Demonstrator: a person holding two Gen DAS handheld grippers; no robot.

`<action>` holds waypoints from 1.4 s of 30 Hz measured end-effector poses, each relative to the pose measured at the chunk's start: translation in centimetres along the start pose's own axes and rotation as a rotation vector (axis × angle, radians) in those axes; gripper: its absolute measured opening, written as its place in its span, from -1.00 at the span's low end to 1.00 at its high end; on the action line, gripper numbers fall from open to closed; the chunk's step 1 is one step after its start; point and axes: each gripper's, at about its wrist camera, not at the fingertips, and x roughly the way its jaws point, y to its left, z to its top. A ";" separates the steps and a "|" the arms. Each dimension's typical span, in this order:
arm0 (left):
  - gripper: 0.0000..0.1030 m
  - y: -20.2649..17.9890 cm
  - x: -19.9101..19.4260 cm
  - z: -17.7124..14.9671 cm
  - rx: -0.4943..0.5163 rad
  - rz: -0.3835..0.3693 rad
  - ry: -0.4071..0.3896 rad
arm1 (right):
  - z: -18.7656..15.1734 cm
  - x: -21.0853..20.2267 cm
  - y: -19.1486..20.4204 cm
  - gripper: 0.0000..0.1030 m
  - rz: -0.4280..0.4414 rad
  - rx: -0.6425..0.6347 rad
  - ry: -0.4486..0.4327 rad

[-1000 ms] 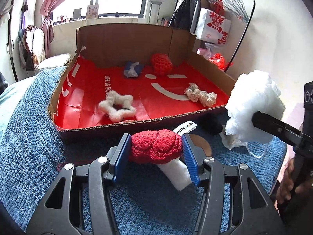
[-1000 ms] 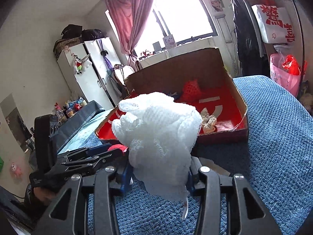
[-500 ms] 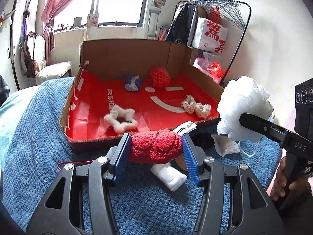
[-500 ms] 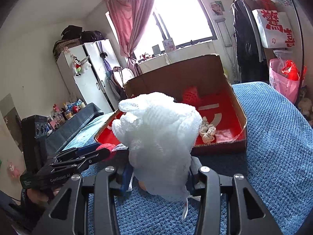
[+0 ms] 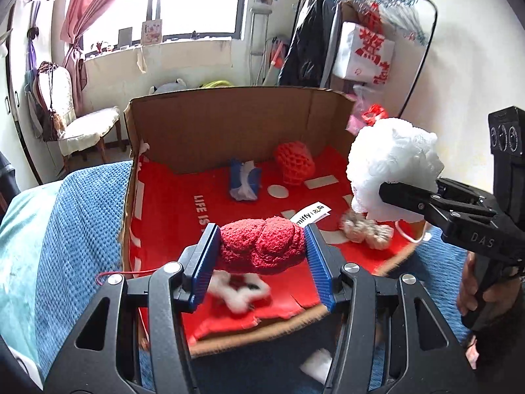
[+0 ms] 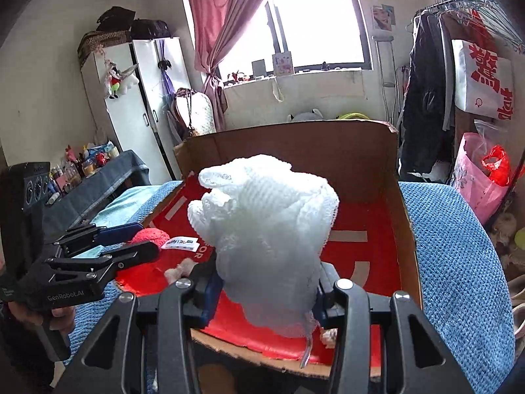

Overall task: Organize soft objects
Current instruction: 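Close left gripper on the red pouch while right gripper grasps the mesh puff, then carry both items into the box and lower them onto the red floor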

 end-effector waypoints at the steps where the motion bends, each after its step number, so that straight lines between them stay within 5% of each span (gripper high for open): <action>1: -0.02 0.3 1.0 0.5 0.006 0.007 0.018 | 0.3 0.9 -0.4 -0.08 -0.001 0.002 0.021; 16: -0.02 2.0 9.4 3.0 0.048 0.065 0.202 | 2.4 9.5 -3.0 -0.07 0.066 0.080 0.302; 42: 0.04 0.2 12.4 2.9 0.132 0.131 0.260 | 2.6 13.2 -2.3 0.02 0.055 0.070 0.403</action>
